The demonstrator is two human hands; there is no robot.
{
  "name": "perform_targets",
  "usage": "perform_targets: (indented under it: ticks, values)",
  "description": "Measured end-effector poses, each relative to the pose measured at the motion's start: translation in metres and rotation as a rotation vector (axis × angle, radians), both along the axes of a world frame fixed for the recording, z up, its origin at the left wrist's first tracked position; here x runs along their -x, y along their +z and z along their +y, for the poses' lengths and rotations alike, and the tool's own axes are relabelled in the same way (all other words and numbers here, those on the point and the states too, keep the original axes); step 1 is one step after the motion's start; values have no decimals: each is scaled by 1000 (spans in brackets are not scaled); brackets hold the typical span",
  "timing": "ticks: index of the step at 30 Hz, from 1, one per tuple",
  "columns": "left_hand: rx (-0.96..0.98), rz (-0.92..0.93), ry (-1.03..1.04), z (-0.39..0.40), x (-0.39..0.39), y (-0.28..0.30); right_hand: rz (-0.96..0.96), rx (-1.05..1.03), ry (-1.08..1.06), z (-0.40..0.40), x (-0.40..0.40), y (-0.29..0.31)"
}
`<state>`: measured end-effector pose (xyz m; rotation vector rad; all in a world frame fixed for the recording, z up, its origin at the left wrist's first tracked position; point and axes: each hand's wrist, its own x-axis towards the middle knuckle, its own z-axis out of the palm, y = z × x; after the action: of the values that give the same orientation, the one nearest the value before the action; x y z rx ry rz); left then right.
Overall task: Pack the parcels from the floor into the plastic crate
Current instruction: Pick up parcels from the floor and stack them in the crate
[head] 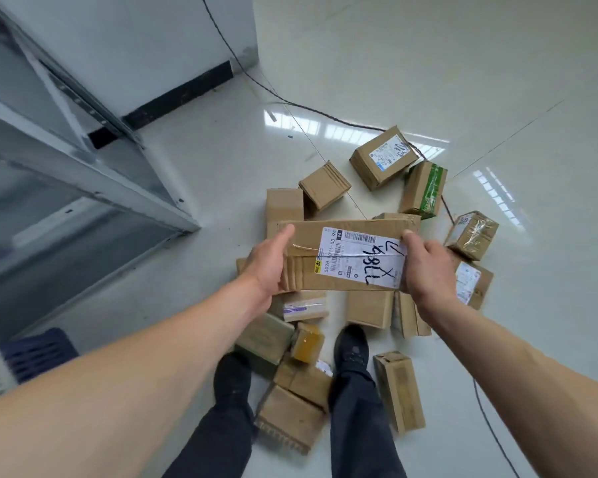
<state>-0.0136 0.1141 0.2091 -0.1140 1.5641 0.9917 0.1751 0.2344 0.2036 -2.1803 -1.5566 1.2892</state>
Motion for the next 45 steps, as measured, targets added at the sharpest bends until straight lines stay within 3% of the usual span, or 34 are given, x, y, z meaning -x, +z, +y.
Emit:
perform_targets:
  ticks: [8, 22, 33, 45]
  values:
    - [-105, 85, -43, -102, 18, 114, 90, -26, 100, -96, 20, 112]
    - [-180, 325, 100, -260, -41, 228, 262, -58, 346, -226, -7, 216]
    - [-120, 359, 262, -392, -46, 260, 285, -32, 544, -336, 19, 247]
    - [-90, 349, 496, -598, 71, 241, 317, -88, 707, -515, 168, 260]
